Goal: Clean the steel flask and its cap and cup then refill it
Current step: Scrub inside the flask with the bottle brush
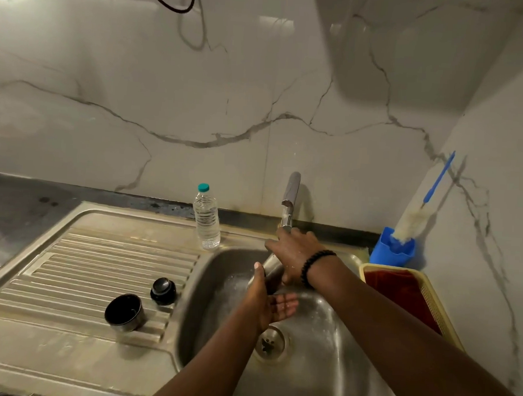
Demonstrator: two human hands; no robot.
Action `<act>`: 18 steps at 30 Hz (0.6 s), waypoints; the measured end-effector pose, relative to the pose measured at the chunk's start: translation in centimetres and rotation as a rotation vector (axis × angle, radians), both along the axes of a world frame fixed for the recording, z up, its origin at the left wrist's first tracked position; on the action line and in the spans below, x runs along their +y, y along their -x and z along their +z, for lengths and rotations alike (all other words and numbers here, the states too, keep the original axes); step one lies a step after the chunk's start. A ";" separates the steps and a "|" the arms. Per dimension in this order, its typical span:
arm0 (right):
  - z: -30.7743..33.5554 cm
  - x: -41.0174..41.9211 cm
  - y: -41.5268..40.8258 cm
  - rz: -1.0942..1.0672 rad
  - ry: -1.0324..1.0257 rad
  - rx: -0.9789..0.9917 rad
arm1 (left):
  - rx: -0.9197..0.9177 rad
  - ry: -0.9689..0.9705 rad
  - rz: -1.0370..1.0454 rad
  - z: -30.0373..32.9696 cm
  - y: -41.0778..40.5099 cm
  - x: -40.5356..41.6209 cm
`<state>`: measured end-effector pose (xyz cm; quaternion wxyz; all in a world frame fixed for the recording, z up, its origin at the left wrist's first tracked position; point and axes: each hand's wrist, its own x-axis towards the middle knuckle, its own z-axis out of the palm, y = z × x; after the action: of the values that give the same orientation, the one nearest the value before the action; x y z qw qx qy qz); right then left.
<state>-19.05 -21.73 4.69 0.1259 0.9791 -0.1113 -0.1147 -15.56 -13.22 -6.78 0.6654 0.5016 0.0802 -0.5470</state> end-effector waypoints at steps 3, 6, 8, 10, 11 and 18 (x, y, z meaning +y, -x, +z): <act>0.8 -0.1 -0.7 0.014 -0.070 -0.047 | -0.009 -0.035 -0.027 0.2 -0.7 0.4; 1.4 0.0 -1.2 0.018 -0.129 -0.079 | -0.019 -0.074 -0.055 0.4 -1.4 0.6; 1.5 0.1 -1.4 0.011 -0.155 -0.113 | -0.022 -0.094 -0.061 0.3 -1.8 0.8; 1.4 0.1 -1.6 -0.003 -0.184 -0.154 | -0.020 -0.102 -0.057 0.2 -2.1 1.1; 1.4 0.0 -1.6 -0.012 -0.202 -0.170 | -0.019 -0.100 -0.050 0.1 -2.2 1.2; 0.1 -0.3 0.3 -0.151 -0.440 -0.286 | 0.036 -0.041 0.039 -0.2 -3.0 2.1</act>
<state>-19.31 -21.99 4.76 -0.1160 0.9780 -0.1732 -0.0056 -12.54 -11.17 -7.02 0.6639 0.5036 0.1129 -0.5411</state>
